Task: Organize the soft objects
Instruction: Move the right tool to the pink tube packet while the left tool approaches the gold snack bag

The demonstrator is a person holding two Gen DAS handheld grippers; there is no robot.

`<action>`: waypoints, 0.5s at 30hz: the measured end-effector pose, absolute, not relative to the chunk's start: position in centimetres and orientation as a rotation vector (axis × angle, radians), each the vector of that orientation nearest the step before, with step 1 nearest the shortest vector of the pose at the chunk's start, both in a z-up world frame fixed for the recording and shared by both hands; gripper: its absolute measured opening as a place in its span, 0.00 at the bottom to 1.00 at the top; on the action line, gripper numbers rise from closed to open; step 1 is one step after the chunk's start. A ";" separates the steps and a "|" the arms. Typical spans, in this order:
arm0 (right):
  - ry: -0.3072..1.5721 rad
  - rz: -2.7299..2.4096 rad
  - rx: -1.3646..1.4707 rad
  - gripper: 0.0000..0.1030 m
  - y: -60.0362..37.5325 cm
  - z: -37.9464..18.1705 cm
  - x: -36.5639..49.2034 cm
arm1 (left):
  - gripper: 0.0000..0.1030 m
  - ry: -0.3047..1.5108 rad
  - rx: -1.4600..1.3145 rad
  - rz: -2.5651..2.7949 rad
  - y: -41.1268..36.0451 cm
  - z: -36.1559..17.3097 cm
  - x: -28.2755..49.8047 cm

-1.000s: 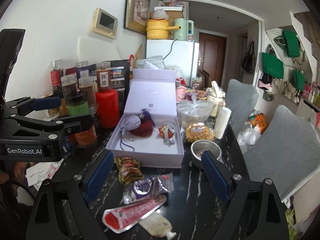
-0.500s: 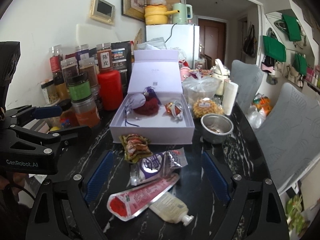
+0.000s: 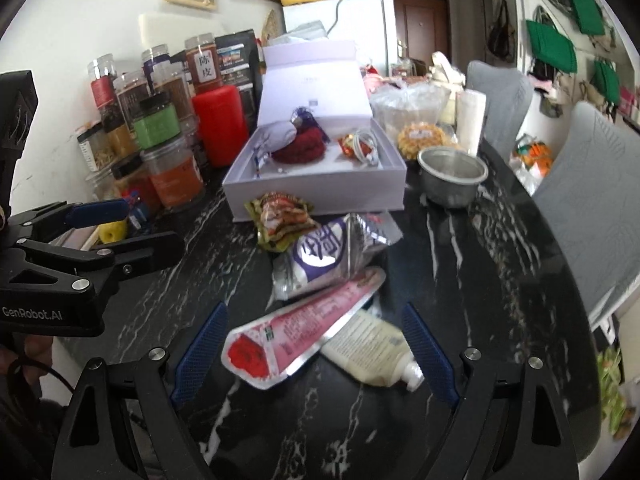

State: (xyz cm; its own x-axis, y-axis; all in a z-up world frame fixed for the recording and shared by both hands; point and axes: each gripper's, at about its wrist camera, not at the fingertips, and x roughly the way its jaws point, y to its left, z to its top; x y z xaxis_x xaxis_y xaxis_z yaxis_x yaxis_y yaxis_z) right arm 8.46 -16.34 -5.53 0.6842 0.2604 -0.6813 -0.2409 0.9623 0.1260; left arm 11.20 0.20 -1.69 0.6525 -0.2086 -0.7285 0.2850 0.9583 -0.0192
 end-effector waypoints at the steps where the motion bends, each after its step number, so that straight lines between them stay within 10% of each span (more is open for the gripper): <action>1: 0.785 0.279 0.044 0.80 -16.4 -5.9 8.4 | 0.96 0.822 0.101 -0.285 0.1 -2.0 11.2; 15: 0.946 0.362 0.127 0.60 -16.1 -10.1 8.9 | 0.96 0.884 0.088 -0.326 1.1 -5.1 10.6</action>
